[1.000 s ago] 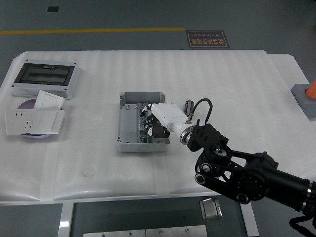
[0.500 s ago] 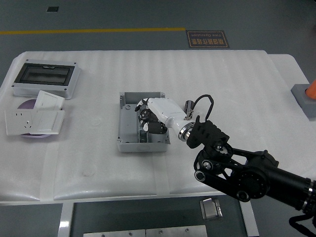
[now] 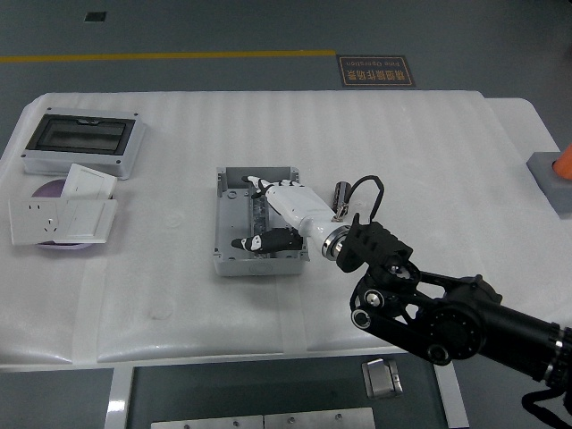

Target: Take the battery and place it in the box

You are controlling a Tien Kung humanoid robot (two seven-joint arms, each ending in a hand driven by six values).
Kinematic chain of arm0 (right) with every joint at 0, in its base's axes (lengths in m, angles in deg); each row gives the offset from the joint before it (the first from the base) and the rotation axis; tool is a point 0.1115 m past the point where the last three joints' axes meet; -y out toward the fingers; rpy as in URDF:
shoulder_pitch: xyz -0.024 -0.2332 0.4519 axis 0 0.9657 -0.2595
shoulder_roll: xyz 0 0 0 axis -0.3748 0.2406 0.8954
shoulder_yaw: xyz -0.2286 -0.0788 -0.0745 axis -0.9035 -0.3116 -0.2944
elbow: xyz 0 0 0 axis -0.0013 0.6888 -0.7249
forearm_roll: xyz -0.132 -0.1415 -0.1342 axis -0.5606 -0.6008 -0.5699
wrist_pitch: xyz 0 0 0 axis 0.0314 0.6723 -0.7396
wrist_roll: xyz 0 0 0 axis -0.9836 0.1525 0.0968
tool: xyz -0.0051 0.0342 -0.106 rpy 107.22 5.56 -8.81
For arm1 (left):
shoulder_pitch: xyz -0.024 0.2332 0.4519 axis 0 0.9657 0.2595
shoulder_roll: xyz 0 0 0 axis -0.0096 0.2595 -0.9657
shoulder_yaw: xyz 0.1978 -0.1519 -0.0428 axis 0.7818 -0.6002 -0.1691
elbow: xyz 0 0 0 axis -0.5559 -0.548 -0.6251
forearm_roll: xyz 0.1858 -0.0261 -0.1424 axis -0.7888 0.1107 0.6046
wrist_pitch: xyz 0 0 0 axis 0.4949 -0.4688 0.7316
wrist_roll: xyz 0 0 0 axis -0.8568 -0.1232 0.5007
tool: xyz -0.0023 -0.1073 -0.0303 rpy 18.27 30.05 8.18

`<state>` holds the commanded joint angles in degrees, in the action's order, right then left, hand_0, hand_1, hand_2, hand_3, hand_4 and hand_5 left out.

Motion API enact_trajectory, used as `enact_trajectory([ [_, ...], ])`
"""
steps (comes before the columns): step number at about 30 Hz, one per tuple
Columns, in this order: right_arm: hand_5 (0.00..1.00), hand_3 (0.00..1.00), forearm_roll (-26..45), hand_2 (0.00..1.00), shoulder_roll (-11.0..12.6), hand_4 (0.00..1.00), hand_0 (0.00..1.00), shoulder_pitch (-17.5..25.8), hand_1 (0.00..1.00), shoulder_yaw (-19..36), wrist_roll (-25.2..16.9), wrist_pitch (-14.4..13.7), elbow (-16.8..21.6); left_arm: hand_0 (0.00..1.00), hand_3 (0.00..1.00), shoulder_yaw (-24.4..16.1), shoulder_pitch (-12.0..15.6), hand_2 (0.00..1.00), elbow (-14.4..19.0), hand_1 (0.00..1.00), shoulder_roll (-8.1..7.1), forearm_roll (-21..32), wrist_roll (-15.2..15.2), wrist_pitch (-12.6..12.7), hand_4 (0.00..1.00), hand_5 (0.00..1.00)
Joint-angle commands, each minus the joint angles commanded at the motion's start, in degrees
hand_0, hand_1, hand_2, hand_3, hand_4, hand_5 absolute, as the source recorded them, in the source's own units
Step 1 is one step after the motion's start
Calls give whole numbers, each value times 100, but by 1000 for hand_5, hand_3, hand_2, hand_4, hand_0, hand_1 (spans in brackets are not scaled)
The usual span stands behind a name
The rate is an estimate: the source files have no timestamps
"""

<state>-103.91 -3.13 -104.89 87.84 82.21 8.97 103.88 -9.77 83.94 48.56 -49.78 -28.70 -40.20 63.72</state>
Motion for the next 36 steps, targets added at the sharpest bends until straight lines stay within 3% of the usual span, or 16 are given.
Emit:
enact_trajectory([
  [4, 560, 998, -221, 998, 170, 979, 998, 29, 982, 446, 95, -102, 67, 641, 589, 6, -3, 594, 0, 695, 4, 8, 1, 3, 500, 224],
  [8, 565, 998, -443, 998, 500, 984, 998, -128, 984, 776, 224, -46, -82, 639, 582, -2, -10, 592, 0, 693, 4, 3, -3, 3, 475, 204],
  [12, 565, 998, -435, 998, 824, 984, 998, -401, 984, 684, 340, 188, -406, 639, 582, -4, -26, 592, 0, 693, 5, 1, -7, -2, 475, 204],
  [13, 532, 998, -405, 932, 859, 945, 997, -450, 898, 623, 351, 229, -482, 639, 586, -3, -29, 592, 0, 691, 6, 1, -8, -5, 466, 194],
  [15, 532, 998, -318, 932, 915, 945, 997, -563, 898, 445, 375, 337, -674, 639, 586, -15, -38, 592, 0, 691, 8, -12, -13, -11, 466, 194],
  [18, 532, 998, -211, 932, 939, 945, 997, -685, 898, 181, 442, 551, -881, 639, 586, -23, -50, 592, 0, 691, 13, -19, -22, -24, 466, 194],
  [19, 488, 955, -208, 874, 944, 903, 874, -720, 832, 100, 511, 681, -917, 638, 583, -30, -53, 590, 0, 690, 15, -25, -23, -32, 458, 183],
  [25, 520, 944, -301, 868, 915, 929, 870, -873, 823, -135, 822, 1332, -934, 638, 584, -52, -61, 588, 0, 690, 24, 7, -23, -83, 445, 163],
  [36, 523, 959, -121, 873, 690, 941, 880, -1266, 825, -761, 806, 1428, -1501, 637, 583, 110, 3, 587, 0, 690, -80, 265, -50, -72, 438, 144],
])
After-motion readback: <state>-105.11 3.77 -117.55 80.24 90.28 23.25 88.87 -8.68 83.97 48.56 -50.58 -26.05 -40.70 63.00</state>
